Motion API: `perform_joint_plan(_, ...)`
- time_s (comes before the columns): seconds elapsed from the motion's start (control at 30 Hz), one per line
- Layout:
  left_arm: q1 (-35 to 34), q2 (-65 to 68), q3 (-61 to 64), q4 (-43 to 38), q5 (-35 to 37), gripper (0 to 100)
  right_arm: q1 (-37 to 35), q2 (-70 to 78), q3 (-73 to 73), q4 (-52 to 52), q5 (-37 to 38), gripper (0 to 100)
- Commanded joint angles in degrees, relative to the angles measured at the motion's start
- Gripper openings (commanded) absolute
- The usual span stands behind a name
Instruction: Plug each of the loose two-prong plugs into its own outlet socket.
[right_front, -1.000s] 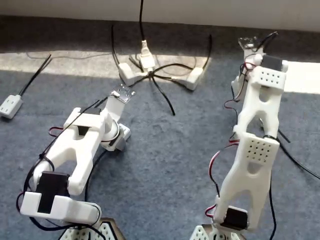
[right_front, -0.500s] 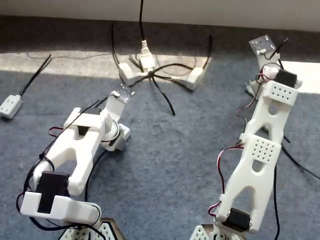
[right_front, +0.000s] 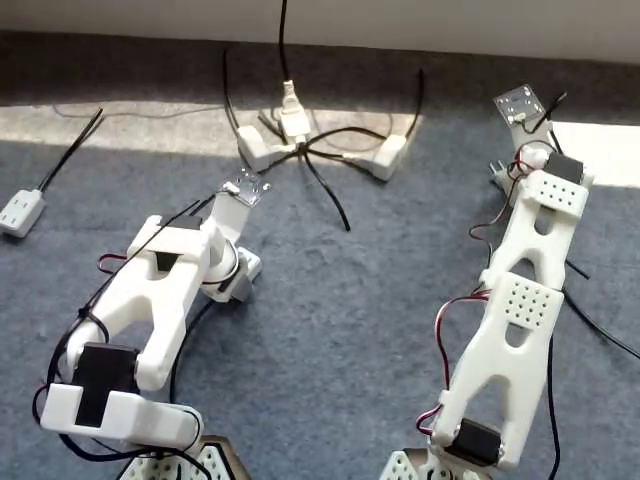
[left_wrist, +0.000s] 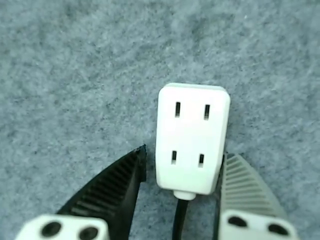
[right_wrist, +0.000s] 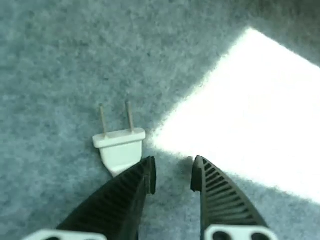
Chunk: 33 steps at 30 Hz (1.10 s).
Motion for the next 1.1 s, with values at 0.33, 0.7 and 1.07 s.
perform_joint_plan(0.33, -0.66, -0.75, 0.22, -0.44, -0.26, 23, -11.38, 0.48, -10.86, 28.26, -0.79, 14.6)
perform_joint_plan(0.7, -0.66, -0.75, 0.13, -0.62, -0.26, 23, -11.03, -5.23, -18.95, 29.32, -0.79, 14.9)
perform_joint_plan(1.07, -0.57, -0.75, 0.13, -0.62, -0.26, 23, -11.65, -21.58, 8.84, 29.49, 1.58, 14.9)
